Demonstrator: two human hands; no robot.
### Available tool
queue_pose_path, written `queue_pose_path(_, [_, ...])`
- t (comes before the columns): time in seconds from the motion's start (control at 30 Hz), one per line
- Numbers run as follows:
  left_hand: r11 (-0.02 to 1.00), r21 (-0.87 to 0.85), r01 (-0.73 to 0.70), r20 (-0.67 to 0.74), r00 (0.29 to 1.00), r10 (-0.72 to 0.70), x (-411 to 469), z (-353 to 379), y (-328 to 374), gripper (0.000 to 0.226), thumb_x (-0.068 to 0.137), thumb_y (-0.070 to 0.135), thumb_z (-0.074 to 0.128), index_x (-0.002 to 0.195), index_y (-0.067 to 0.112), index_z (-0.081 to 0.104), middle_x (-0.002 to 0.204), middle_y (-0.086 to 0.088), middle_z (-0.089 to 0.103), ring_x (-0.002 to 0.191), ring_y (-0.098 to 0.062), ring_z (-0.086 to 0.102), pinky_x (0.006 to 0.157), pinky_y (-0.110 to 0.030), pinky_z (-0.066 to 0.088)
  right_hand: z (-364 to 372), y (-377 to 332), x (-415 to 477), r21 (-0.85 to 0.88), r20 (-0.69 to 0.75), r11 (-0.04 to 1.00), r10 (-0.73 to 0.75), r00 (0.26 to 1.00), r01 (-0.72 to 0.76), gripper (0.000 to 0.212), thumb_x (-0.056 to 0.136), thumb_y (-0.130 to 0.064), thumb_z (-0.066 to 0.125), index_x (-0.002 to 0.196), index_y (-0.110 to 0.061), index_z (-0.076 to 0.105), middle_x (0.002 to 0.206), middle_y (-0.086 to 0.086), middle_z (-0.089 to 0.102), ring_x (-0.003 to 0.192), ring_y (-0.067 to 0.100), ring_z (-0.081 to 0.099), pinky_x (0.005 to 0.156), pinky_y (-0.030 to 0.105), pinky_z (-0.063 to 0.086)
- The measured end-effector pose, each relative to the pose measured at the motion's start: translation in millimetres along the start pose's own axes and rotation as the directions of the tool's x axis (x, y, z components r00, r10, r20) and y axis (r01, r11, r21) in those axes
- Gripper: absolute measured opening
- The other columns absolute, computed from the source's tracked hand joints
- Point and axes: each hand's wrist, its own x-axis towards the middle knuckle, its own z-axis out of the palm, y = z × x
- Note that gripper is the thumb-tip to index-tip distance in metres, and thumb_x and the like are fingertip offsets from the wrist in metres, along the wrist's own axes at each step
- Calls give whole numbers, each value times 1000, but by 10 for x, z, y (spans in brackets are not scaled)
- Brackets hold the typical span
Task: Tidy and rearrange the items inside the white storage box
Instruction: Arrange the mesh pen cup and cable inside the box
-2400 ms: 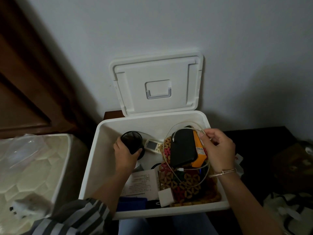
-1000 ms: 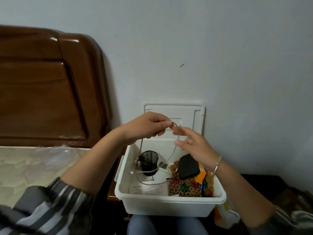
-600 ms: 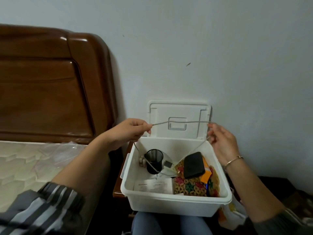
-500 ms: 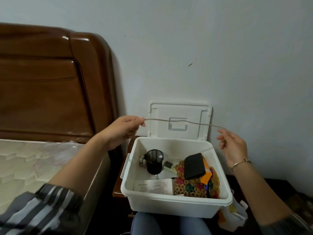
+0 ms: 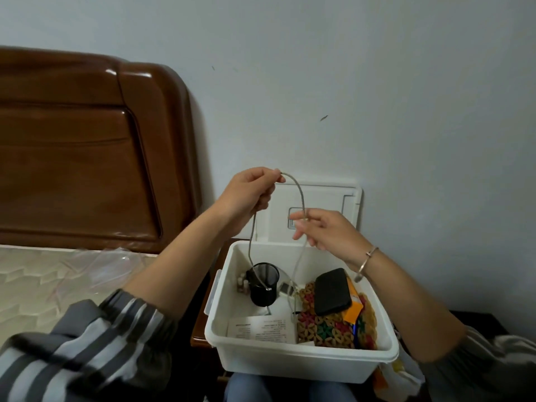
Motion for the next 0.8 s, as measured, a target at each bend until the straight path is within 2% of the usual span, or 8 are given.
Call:
queue_pose_path(0.1, [997, 81, -17, -22, 1000, 19, -21, 60, -65, 23, 95, 25, 60, 76, 17, 71, 59, 8, 48, 53, -7, 40, 52, -17, 36, 86, -135, 141, 15, 20, 999, -33, 999, 32, 18, 93, -23, 57, 105, -14, 69, 77, -1, 70, 56, 3, 53, 50, 15, 44])
queue_pose_path(0.2, [988, 154, 2, -90, 996, 12, -62, -14, -174, 22, 94, 27, 60, 79, 16, 71, 61, 7, 44, 55, -10, 36, 53, -19, 33, 35, -213, 252, 21, -127, 997, -68, 990, 72, 17, 92, -19, 58, 87, -11, 72, 68, 0, 66, 51, 4, 51, 49, 16, 43])
queue_pose_path(0.3, [969, 241, 59, -102, 994, -35, -150, -134, -310, 21, 95, 31, 58, 88, 17, 73, 69, 7, 47, 56, -10, 35, 52, -18, 32, -111, -308, 353, 280, -243, 953, -51, 969, 120, 19, 91, -18, 62, 74, -11, 67, 60, -1, 61, 45, 5, 45, 44, 15, 37])
queue_pose_path(0.4, [933, 350, 88, 37, 994, -107, -262, -110, -479, 24, 97, 41, 52, 107, 29, 70, 94, 16, 63, 66, -1, 52, 60, -13, 39, -218, -456, 470, 664, -192, 738, 9, 981, 123, 21, 93, -20, 58, 74, -12, 60, 59, -2, 55, 43, 4, 41, 43, 13, 35])
queue_pose_path(0.53, [922, 370, 111, 224, 953, -204, -332, 82, -672, 35, 92, 50, 53, 123, 35, 60, 116, 20, 66, 94, 19, 57, 72, -8, 42, -270, -639, 604, 861, -164, 493, 39, 986, 124, 23, 96, -22, 53, 76, -12, 56, 58, -3, 52, 42, 3, 41, 42, 13, 36])
queue_pose_path(0.6, [918, 381, 112, 261, 939, -223, -329, 132, -752, 31, 95, 47, 53, 118, 30, 63, 112, 16, 70, 92, 14, 59, 73, -9, 42, -354, -693, 644, 892, -236, 410, 62, 970, 191, 24, 97, -22, 51, 76, -12, 55, 56, -3, 52, 41, 2, 41, 41, 12, 35])
queue_pose_path(0.7, [915, 384, 125, 234, 945, -227, -308, 71, -842, 28, 99, 38, 49, 101, 19, 70, 91, 8, 73, 65, 9, 54, 60, -9, 39, -678, -636, 664, 875, -432, 301, 129, 893, 380, 26, 99, -19, 47, 74, -12, 52, 52, -3, 50, 38, 1, 40, 39, 11, 30])
queue_pose_path(0.8, [888, 431, 164, 169, 951, -257, -289, -151, -882, 30, 99, 38, 50, 86, 22, 72, 71, 8, 64, 55, 2, 45, 54, -11, 35, -1117, -324, 612, 793, -599, 328, 267, 755, 513, 29, 100, -17, 44, 72, -14, 48, 44, -5, 49, 35, 1, 37, 39, 12, 26])
